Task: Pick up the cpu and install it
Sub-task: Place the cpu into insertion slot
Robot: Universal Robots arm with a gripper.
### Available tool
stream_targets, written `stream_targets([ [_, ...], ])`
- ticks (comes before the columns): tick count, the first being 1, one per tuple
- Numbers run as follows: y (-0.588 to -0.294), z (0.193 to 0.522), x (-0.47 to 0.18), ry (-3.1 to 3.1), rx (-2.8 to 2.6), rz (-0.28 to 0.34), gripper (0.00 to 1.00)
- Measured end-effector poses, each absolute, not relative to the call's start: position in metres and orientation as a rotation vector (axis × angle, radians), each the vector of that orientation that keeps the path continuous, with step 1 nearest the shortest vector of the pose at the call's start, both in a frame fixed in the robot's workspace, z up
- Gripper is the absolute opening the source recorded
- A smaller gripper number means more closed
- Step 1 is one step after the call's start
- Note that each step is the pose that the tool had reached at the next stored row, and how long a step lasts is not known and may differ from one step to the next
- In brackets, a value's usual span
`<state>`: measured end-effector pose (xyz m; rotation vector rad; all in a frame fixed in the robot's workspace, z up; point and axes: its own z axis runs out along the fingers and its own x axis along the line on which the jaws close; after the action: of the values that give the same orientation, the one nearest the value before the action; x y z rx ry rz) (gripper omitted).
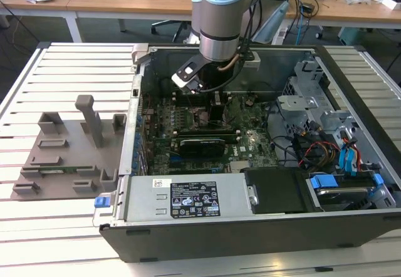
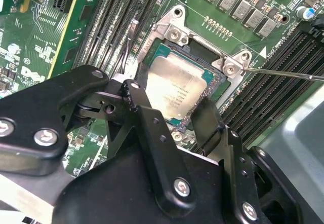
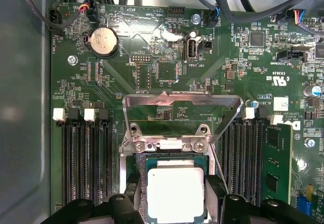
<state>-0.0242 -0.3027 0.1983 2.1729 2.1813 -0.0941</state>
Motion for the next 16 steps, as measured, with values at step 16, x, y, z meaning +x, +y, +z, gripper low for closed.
stream_targets([
  [16, -0.2999, 0.1984, -0.0253, 2.175, 2.180, -0.094, 0.62],
])
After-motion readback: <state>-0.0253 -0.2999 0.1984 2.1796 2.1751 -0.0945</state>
